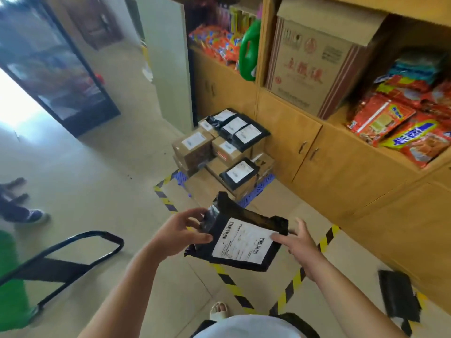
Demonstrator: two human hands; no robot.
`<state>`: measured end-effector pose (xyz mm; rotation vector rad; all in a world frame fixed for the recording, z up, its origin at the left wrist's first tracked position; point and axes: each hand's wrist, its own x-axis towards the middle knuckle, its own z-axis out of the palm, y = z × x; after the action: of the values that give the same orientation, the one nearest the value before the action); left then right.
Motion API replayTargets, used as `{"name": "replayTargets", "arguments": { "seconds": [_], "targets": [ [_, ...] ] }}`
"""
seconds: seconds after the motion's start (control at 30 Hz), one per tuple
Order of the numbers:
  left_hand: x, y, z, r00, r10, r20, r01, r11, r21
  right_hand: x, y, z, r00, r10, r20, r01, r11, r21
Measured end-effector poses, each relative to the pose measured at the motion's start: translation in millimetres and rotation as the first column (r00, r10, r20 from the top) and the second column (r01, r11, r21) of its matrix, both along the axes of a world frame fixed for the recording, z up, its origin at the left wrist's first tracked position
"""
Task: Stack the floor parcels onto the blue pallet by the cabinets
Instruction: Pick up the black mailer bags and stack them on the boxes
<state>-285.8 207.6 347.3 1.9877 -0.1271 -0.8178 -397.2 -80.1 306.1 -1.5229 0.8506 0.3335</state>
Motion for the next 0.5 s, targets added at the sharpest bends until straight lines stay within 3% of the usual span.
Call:
{"name": "replayTargets", "arguments": {
  "seconds": [0.07,0.17,0.27,0.5],
  "targets": [
    [29,18,2,0.996,-0.074,0.040,0.073,0.997,0.032,25,14,4,0.983,0.185,0.018,-0.176,0.957,-0.230],
    [74,38,2,0.978,-0.197,0.063,0.191,0.978,0.080,60,26,11,0.852,0.519,-0.064,-0.496,0.764,-0.412],
    [121,44,-1,0.965,-0.255,0.054,0.253,0.966,0.054,100,36,15,0.748,0.648,-0.142,-0.648,0.669,-0.363],
    [236,44,-14,0.952,-0.305,-0.022,0.306,0.947,0.098,214,50,-14,0.724,0.679,-0.126,-0.684,0.680,-0.266]
  ]
}}
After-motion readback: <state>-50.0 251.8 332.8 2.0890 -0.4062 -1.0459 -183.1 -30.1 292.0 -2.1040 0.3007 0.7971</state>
